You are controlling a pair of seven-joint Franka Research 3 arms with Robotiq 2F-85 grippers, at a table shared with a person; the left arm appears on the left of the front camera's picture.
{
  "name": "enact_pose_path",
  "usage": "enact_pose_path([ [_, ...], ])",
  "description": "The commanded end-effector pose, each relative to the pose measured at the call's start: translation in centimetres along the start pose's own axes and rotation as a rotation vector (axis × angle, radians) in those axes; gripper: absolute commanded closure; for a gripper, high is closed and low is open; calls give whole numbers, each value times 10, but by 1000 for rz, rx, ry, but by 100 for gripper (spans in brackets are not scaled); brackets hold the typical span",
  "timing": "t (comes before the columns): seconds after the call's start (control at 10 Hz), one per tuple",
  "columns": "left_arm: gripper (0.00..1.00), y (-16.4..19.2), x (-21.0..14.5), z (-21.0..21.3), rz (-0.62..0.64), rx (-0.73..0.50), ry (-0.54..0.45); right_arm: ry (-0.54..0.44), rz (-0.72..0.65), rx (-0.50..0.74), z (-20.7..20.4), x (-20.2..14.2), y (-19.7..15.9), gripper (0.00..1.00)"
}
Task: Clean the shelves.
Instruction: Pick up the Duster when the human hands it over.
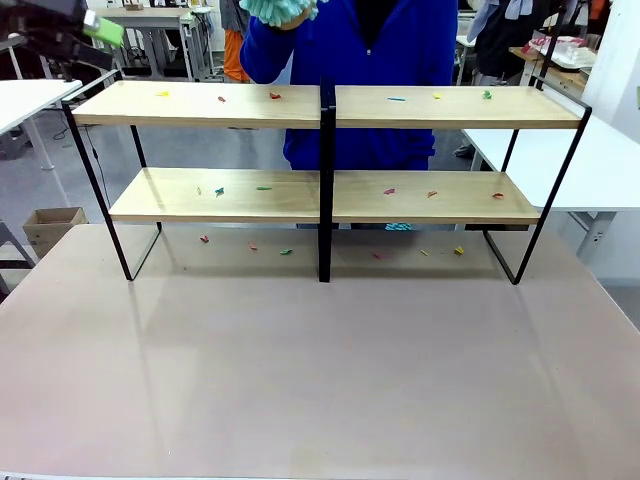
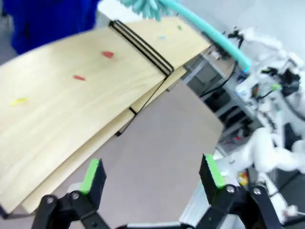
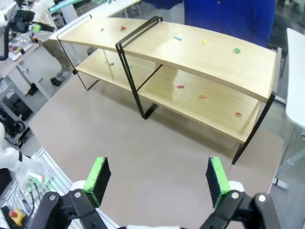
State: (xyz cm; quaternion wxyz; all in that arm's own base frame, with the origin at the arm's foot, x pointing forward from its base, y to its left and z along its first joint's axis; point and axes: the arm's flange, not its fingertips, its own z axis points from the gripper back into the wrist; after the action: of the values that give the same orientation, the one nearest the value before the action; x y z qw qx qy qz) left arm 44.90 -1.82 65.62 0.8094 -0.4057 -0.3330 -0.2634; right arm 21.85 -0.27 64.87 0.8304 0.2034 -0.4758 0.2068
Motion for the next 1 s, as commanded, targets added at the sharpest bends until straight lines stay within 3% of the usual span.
enact_pose_path([
  [0.0, 0, -14, -12, 5, -65, 33, -4, 0, -3, 5, 1, 0, -1, 0],
  [0.2, 0, 4, 1, 0, 8, 1, 3, 0, -3, 5, 1, 0, -1, 0],
  [0.3, 0, 4, 17, -6, 150, -120, 48, 0, -3, 5, 1, 0, -1, 0],
  [0.4, 0, 10, 39, -18, 317, -139, 77, 0, -3, 5, 1, 0, -1, 0],
  [0.6, 0, 24, 92, -47, 548, -293, 122, 0, -3, 5, 1, 0, -1, 0],
  [0.9, 0, 18, 118, -85, 694, -361, 105, 0, -3, 5, 1, 0, -1, 0],
])
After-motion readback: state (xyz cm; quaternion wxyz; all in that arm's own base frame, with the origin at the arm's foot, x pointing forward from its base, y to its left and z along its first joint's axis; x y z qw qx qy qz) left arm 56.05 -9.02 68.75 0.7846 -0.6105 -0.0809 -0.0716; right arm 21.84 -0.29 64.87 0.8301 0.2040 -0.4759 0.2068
